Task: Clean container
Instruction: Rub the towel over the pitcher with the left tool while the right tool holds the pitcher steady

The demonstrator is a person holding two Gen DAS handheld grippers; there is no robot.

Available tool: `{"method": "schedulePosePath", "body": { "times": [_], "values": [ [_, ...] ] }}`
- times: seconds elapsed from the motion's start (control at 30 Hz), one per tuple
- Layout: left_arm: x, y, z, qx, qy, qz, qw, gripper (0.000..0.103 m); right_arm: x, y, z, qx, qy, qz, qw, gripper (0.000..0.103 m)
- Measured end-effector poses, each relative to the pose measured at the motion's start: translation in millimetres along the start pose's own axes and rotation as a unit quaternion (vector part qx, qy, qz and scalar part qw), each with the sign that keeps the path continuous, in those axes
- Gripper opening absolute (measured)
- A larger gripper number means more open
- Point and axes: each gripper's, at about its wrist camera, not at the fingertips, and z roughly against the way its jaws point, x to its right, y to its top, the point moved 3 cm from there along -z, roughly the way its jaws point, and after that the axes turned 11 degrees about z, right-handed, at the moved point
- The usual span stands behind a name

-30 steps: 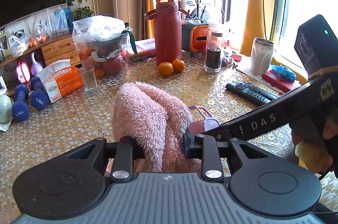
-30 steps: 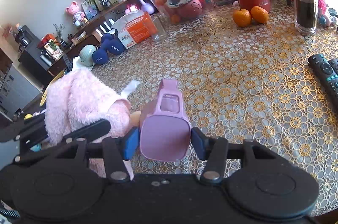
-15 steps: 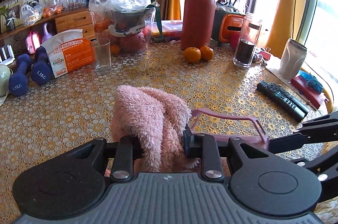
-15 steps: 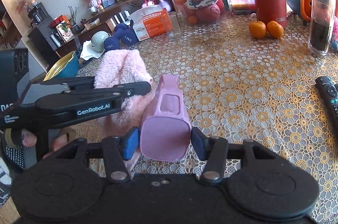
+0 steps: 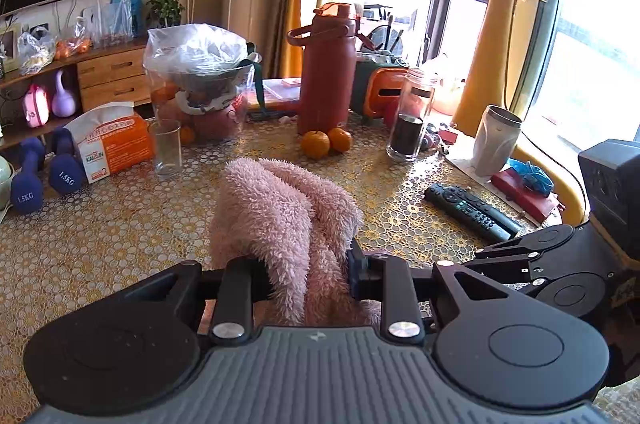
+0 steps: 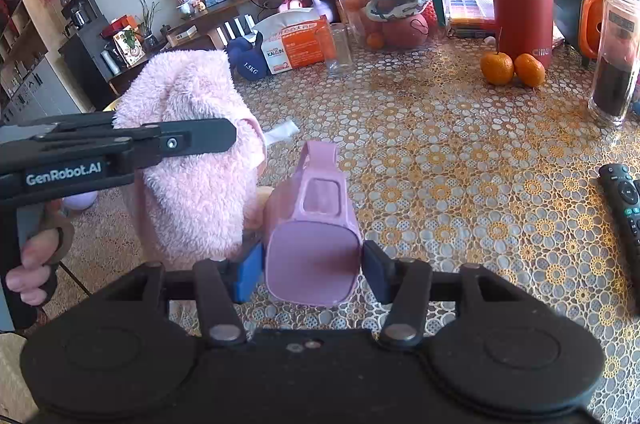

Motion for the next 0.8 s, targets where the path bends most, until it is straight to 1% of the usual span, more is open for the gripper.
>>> {"method": "schedulePosePath", "body": {
  "times": [0.1, 0.2, 0.3, 0.43, 0.47, 0.53, 0.63, 0.7, 0.73, 0.8],
  "values": [
    [6.3, -1.1, -9.7, -0.003, 0.003, -0.010, 0.9999, 0.026, -9.0, 0.3, 0.2, -0.005, -0.009, 0.025, 1.000, 0.052],
    [3.7, -3.3, -23.0, -0.013, 0.010, -0.007, 0.9998, 0.026, -16.8, 1.0, 0.0, -0.008, -0.016, 0.053, 0.998, 0.052],
    [-0.7, -7.5, -32.9, -0.009, 0.032, -0.016, 0.9993, 0.026, -23.2, 1.6, 0.1, -0.007, -0.021, 0.076, 0.997, 0.052],
    [-12.9, -10.0, -41.4, -0.003, 0.050, -0.015, 0.9986, 0.026, -23.9, 2.9, 0.1, -0.005, -0.020, 0.082, 0.996, 0.052],
    [-17.1, -10.1, -42.6, -0.003, 0.048, -0.008, 0.9988, 0.026, -23.7, 3.2, 0.0, -0.005, -0.019, 0.083, 0.996, 0.052],
    [-23.8, -8.8, -44.2, -0.005, 0.048, 0.001, 0.9988, 0.026, -22.9, 3.4, -0.1, -0.002, -0.017, 0.084, 0.996, 0.052],
    [-30.4, -9.8, -45.9, -0.015, 0.069, -0.001, 0.9975, 0.026, -21.7, 3.6, 0.0, 0.000, -0.014, 0.086, 0.996, 0.052],
    [-34.6, -11.1, -40.9, -0.016, 0.075, -0.002, 0.9971, 0.026, -22.6, 2.7, 0.4, 0.000, -0.014, 0.092, 0.996, 0.052],
    [-36.6, -11.0, -35.8, -0.014, 0.075, -0.001, 0.9971, 0.026, -23.5, 1.8, 0.5, 0.000, -0.014, 0.099, 0.995, 0.052],
    [-37.5, -9.1, -22.4, -0.007, 0.065, 0.003, 0.9979, 0.026, -27.4, -1.7, 1.7, -0.001, -0.017, 0.118, 0.993, 0.052]
  ]
}}
